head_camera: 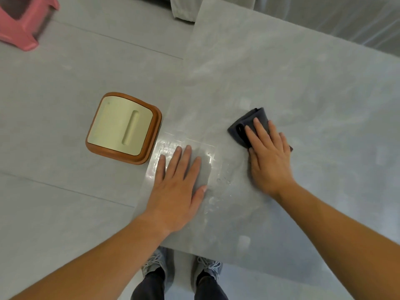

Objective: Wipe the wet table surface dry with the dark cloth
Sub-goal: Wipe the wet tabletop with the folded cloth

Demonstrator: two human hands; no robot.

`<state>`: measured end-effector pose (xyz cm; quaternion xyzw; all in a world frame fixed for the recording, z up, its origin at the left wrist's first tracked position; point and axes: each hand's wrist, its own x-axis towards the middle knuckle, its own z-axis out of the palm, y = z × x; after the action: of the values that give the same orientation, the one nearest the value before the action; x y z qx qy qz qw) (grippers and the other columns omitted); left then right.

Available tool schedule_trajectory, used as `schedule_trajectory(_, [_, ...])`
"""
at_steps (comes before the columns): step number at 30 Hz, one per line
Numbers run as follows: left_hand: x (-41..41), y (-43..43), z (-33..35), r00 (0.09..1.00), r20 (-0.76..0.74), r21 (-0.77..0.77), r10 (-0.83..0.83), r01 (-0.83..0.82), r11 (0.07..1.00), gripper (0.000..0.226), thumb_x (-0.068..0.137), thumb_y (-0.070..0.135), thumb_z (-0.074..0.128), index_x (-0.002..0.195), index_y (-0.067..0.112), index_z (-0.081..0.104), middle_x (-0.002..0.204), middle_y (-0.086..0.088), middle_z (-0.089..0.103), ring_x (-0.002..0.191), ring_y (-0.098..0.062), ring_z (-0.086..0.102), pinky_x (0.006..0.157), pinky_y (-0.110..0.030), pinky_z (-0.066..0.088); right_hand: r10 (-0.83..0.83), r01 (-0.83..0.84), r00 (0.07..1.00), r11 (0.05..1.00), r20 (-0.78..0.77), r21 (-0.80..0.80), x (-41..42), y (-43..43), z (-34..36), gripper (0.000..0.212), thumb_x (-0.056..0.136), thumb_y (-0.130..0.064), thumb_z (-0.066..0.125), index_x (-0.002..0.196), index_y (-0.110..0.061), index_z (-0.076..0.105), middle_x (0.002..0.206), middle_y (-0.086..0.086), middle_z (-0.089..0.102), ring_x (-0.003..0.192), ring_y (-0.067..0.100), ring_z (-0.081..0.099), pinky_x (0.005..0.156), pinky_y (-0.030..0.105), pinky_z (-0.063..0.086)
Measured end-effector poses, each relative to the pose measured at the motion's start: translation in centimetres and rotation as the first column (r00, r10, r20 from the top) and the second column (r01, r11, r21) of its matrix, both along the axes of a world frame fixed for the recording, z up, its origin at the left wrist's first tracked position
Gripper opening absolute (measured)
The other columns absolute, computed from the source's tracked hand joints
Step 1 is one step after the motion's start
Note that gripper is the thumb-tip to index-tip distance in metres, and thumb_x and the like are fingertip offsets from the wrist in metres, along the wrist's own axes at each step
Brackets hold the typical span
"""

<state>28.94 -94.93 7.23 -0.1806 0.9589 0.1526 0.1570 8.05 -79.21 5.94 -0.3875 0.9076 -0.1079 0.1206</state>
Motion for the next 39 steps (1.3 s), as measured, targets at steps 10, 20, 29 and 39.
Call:
schedule_trajectory(10, [3.8, 0.0, 0.4, 1.0, -0.011, 0.018, -0.005, 0.005, 1.0, 0.069, 0.103, 0.053, 0.019, 0.16, 0.014, 0.016, 0.169, -0.012, 0.0, 0.155, -0.026, -0.01, 0.124, -0.055, 0.004, 0.153, -0.153, 0.988, 0.988, -0.023, -0.016, 8.3, 6.2, -0.1, 0.055, 0.098, -0.022, 0.04, 0.152, -0.024, 0.041, 0.164, -0.001, 0.025, 0.154, 0.031, 0.015, 0.12, 0.058, 0.018])
schedule_trajectory(20, [6.4, -0.4, 0.3, 0.999, -0.024, 0.04, -0.037, 0.038, 0.998, 0.069, 0.103, 0.053, 0.02, 0.16, 0.014, 0.015, 0.168, -0.013, -0.003, 0.155, -0.026, -0.012, 0.124, -0.053, 0.004, 0.041, -0.042, 0.999, 0.999, -0.032, -0.021, 14.1, 5.5, 0.1, 0.055, 0.098, -0.024, 0.038, 0.153, -0.023, 0.038, 0.163, 0.003, 0.028, 0.153, 0.034, 0.014, 0.123, 0.053, 0.011])
schedule_trajectory(29, [6.5, -0.2, -0.1, 0.998, -0.049, 0.056, -0.034, 0.036, 0.998, 0.069, 0.103, 0.052, 0.021, 0.158, 0.011, 0.019, 0.168, -0.018, 0.001, 0.155, -0.03, -0.009, 0.123, -0.058, 0.009, 0.063, -0.064, 0.997, 0.998, -0.038, -0.025, 7.6, -9.5, 0.1, 0.057, 0.099, -0.028, 0.031, 0.155, -0.026, 0.034, 0.167, 0.001, 0.021, 0.154, 0.035, 0.01, 0.123, 0.054, 0.007])
schedule_trajectory(39, [8.7, -1.3, -0.1, 0.989, -0.049, 0.103, -0.143, 0.147, 0.984, 0.067, 0.104, 0.051, 0.019, 0.16, 0.016, 0.013, 0.168, -0.013, -0.01, 0.153, -0.027, -0.019, 0.123, -0.054, 0.006, 0.08, -0.081, 0.996, 0.996, -0.032, -0.028, 4.7, -13.9, 0.0, 0.057, 0.098, -0.03, 0.031, 0.155, -0.031, 0.033, 0.166, -0.003, 0.022, 0.154, 0.033, 0.011, 0.122, 0.053, 0.008])
